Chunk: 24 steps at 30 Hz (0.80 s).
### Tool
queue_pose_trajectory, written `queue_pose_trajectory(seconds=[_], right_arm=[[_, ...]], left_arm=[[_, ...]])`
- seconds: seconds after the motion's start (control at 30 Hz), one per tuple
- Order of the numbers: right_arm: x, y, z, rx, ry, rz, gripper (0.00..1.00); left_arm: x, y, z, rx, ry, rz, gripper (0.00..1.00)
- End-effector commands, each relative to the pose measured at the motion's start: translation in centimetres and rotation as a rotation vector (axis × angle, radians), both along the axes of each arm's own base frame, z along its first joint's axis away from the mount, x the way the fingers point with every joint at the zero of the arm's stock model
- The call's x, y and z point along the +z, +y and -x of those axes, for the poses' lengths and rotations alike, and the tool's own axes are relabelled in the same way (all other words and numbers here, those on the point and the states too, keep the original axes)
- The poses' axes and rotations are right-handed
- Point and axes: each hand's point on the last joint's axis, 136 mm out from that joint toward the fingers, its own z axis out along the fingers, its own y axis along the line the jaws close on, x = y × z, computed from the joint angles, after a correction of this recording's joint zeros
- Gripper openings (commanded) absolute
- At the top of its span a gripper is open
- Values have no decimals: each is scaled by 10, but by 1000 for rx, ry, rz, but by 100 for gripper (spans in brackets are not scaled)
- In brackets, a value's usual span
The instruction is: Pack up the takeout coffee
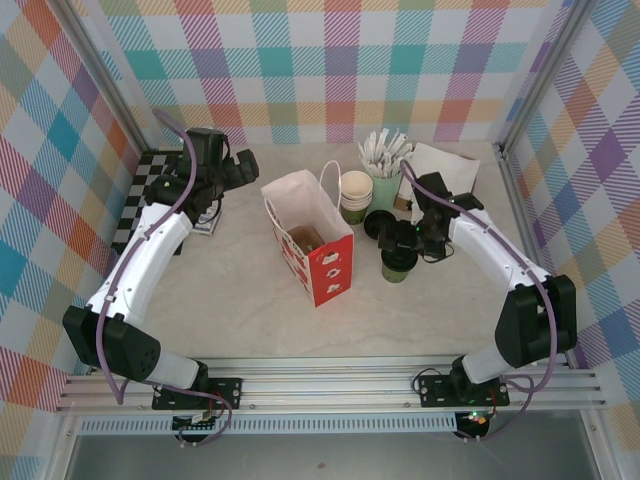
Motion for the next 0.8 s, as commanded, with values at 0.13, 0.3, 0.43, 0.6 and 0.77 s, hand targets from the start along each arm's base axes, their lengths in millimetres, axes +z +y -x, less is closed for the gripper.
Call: queue_pose_trajectory(seconds=[0.13, 0.3, 0.43, 0.6, 0.77], right_arm=[[-2, -5, 13, -45, 154, 79, 100], [-2, 4, 13, -19, 188, 46, 100], [-7, 8, 15, 16, 217, 68, 100], [-9, 10, 15, 35, 241, 97, 100], [-15, 8, 15, 48, 261, 158, 100]], left_arm=[[9, 11, 4, 41, -17, -11, 100], [6, 13, 6, 46, -9, -23, 100], [4, 14, 7, 50, -3, -30, 100], [3, 14, 7, 49, -1, -35, 100], [4, 14, 6, 47, -1, -33, 100]])
